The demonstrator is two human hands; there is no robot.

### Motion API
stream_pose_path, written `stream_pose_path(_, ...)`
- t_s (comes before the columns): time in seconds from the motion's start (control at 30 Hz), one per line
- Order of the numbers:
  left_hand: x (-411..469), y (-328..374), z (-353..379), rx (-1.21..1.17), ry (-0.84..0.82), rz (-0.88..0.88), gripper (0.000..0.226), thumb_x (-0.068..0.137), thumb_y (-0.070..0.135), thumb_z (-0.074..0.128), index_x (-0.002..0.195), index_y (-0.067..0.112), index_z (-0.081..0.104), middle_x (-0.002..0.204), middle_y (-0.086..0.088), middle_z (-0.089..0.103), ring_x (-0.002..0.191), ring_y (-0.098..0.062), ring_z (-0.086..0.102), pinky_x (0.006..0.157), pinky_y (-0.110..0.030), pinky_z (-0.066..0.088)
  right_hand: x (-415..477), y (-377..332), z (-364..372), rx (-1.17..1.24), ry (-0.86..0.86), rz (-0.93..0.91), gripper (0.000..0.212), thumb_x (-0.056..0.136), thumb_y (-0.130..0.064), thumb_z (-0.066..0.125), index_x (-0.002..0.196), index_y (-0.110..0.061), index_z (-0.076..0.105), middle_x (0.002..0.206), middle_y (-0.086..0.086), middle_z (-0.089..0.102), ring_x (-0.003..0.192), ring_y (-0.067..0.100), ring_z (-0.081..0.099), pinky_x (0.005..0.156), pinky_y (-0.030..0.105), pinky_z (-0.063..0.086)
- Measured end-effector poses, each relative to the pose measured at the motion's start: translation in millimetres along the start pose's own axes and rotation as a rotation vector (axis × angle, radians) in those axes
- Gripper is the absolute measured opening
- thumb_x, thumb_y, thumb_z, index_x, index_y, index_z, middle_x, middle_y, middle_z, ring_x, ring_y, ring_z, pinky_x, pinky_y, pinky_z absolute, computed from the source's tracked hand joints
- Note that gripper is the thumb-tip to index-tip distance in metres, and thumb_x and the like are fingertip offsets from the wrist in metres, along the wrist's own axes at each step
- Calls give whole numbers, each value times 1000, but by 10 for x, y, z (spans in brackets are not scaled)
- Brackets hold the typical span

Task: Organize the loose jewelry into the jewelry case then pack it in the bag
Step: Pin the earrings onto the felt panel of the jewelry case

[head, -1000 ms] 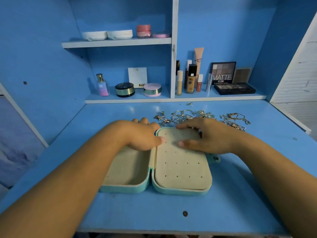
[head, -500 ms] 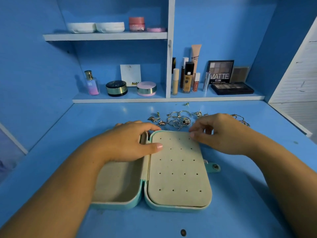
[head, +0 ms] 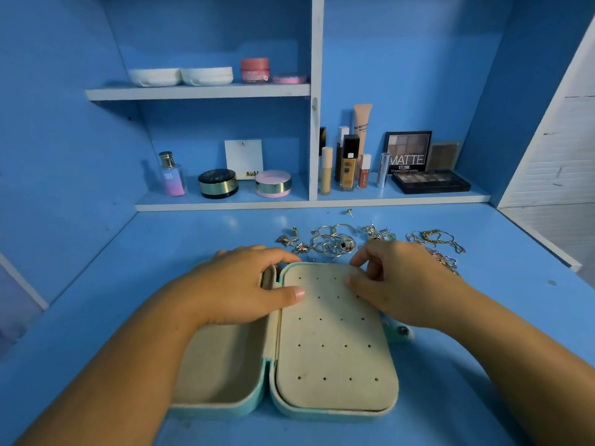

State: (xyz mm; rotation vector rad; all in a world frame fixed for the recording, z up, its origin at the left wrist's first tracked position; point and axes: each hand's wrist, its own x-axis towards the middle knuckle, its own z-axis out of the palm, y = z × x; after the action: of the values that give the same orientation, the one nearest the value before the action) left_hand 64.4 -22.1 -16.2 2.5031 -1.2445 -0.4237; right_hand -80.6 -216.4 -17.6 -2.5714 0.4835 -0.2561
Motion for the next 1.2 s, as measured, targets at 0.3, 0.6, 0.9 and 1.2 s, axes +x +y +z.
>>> stream_pose_path(0.3, -17, 16, -6, -14, 20, -5, 71, 57, 92, 39, 123, 67, 35, 129, 32, 49, 123, -10, 47, 104, -42, 42, -24, -80, -5, 147, 50, 120, 23, 81, -39, 68, 102, -30, 60, 83, -12, 55, 64, 3, 54, 54, 17, 39)
stream_pose_path(0.6, -68, 98, -51, -147, 35, 64, 61, 70, 73, 59, 125, 66, 36, 127, 32, 52, 118, 3, 51, 103, -37, 44, 22, -108, -58, 651, 73, 120, 15, 83, -16, 72, 96, -22, 68, 79, 0, 60, 66, 8, 56, 66, 17, 50)
stream_pose_path(0.9, -76, 112, -39, 21, -37, 41, 79, 61, 85, 53, 132, 67, 23, 144, 26, 37, 136, -9, 32, 113, -41, 32, 145, 80, -74, 383, -53, 79, 10, 82, -26, 73, 92, -22, 72, 61, -8, 55, 54, 5, 47, 55, 15, 40)
stream_pose_path(1.2, -100, 173, -66, 47, -11, 35, 68, 76, 70, 59, 136, 61, 27, 144, 20, 39, 132, -15, 32, 106, -33, 31, 754, -112, 13, 1, 69, -193, 18, 93, -19, 56, 106, -25, 67, 100, -9, 64, 65, -2, 51, 56, 6, 37)
